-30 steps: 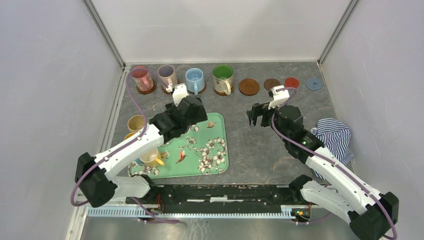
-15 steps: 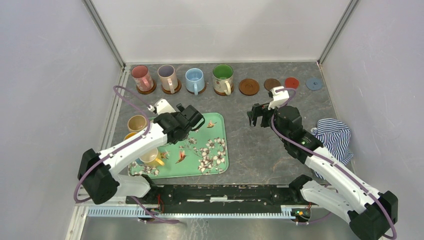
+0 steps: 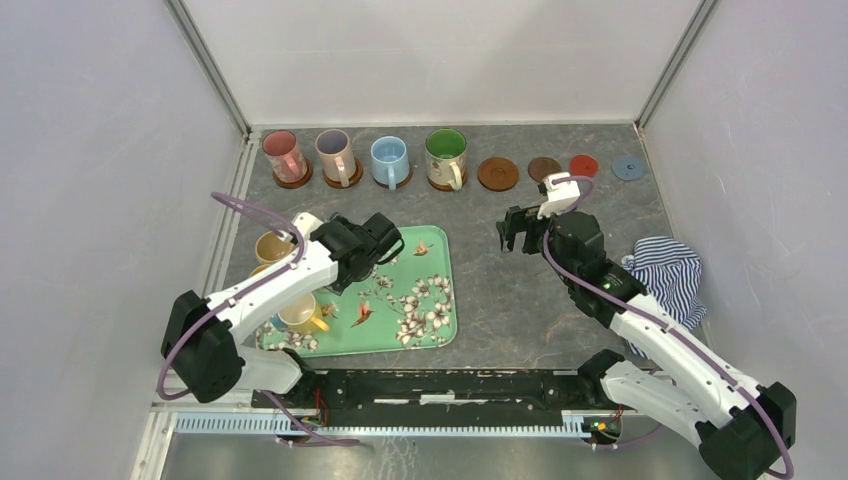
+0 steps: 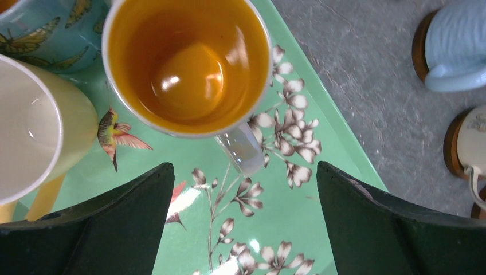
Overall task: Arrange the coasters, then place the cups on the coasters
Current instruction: Pick up the cup from the tray.
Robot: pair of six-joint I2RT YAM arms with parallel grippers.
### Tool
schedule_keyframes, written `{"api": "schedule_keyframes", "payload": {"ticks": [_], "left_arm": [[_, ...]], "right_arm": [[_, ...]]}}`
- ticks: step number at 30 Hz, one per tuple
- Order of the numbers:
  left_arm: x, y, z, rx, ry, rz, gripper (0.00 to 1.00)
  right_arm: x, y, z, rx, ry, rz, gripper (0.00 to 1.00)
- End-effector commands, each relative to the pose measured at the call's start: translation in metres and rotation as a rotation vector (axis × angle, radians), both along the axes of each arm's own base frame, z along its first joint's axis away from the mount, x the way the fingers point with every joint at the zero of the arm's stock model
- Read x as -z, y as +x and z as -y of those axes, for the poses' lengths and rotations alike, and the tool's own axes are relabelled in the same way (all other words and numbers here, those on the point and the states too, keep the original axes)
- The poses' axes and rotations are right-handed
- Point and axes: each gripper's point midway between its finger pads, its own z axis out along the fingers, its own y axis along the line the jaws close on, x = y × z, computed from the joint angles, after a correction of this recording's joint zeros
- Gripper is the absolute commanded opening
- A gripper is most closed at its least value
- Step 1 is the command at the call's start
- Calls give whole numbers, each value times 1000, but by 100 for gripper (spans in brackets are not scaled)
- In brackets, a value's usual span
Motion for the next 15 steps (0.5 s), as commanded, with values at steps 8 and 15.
{"api": "schedule_keyframes", "payload": {"ticks": [8, 15], "left_arm": [[13, 17, -26, -147, -2, 31, 100], [35, 20, -27, -162, -8, -37, 96]], "right_arm": [[-12, 1, 5, 23, 4, 42, 98], [-11, 0, 8, 31, -3, 41, 98]]}}
